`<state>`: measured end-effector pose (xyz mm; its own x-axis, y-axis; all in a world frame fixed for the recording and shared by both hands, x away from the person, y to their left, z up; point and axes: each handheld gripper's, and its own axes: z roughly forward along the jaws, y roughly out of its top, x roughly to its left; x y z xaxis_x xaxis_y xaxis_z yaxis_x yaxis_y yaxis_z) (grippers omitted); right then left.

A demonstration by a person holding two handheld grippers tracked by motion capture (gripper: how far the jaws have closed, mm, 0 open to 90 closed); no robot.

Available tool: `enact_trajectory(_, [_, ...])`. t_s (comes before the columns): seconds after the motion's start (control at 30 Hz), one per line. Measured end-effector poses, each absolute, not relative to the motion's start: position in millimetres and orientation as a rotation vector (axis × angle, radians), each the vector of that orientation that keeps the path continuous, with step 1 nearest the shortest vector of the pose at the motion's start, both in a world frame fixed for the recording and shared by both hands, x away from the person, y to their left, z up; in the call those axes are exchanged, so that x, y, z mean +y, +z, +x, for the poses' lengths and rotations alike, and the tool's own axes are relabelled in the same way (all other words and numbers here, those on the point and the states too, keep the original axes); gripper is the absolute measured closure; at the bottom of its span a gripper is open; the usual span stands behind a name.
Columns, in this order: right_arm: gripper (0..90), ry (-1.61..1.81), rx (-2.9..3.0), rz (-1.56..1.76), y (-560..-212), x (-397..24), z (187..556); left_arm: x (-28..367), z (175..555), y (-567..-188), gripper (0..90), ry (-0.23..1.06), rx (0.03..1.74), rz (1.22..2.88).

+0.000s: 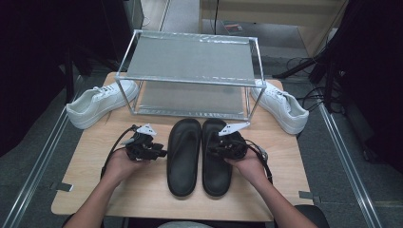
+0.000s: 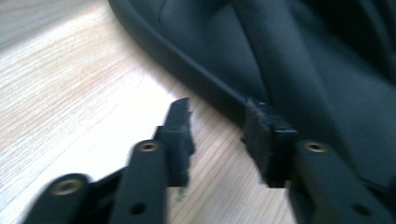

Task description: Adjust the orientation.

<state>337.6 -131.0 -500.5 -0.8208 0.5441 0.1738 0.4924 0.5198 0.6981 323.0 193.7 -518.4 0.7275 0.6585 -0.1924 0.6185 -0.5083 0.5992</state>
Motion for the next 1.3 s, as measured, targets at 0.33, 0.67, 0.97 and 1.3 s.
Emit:
enact_trajectory(0.33, [87.7, 1.21, 2.677, 0.916, -502, -129, 338, 189, 320, -520, 79.2, 0.039, 0.921, 2.3])
enact_trajectory(0.67, [87.0, 1.211, 2.674, 0.939, -503, -132, 340, 177, 315, -519, 82.5, -0.013, 0.89, 2.316])
enact_trajectory(0.97, [86.9, 1.208, 2.657, 0.997, -502, -144, 343, 163, 309, -522, 81.2, -0.107, 0.862, 2.302])
enact_trajectory(1.3, [70.7, 1.244, 2.609, 1.028, -501, -157, 340, 166, 306, -512, 66.1, -0.064, 0.852, 2.247])
